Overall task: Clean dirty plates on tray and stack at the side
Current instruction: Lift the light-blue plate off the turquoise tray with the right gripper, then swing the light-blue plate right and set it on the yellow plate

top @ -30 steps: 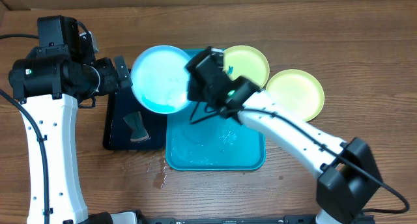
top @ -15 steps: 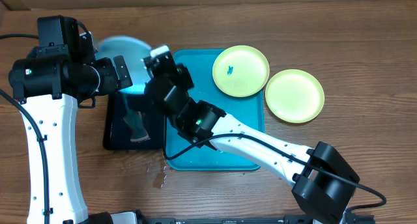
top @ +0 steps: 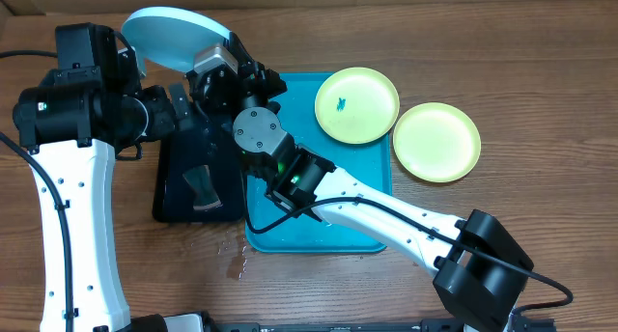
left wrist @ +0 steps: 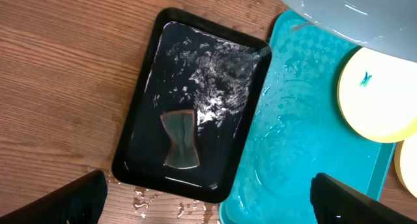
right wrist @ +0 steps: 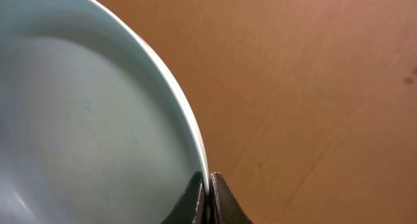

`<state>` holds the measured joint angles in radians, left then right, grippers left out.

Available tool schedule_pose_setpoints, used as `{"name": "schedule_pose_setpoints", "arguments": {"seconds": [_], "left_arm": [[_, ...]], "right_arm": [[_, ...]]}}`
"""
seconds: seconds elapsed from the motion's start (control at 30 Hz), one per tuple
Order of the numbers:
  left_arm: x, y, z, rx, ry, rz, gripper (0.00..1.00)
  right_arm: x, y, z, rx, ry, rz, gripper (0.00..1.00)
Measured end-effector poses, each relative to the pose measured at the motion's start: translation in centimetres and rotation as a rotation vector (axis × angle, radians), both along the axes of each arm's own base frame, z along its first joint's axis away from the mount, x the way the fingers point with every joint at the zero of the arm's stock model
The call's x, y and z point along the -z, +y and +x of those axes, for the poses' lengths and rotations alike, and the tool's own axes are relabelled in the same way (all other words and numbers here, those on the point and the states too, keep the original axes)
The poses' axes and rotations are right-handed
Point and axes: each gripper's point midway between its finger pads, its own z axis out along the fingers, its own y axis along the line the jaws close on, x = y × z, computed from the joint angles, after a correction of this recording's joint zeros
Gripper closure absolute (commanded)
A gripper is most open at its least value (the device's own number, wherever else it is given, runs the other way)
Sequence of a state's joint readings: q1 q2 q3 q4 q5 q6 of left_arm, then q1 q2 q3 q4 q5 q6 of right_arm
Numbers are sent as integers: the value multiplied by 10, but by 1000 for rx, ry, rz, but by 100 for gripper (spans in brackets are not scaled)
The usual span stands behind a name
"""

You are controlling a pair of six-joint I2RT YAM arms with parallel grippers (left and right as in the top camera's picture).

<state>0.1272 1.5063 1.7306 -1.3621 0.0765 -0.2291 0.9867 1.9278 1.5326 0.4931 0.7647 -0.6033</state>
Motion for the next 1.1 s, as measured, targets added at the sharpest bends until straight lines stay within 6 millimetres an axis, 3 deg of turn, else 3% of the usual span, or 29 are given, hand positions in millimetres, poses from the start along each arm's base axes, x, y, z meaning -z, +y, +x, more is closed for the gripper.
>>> {"name": "schedule_pose_setpoints", "arguments": {"seconds": [0.37, 1.1], "left_arm": [[0, 0, 0, 0, 0, 0, 0], [0, 0, 0, 0, 0, 0, 0]], "right_arm": [[-14, 4, -8, -6, -51, 5, 96], [-14, 4, -8, -6, -52, 2, 96]]}}
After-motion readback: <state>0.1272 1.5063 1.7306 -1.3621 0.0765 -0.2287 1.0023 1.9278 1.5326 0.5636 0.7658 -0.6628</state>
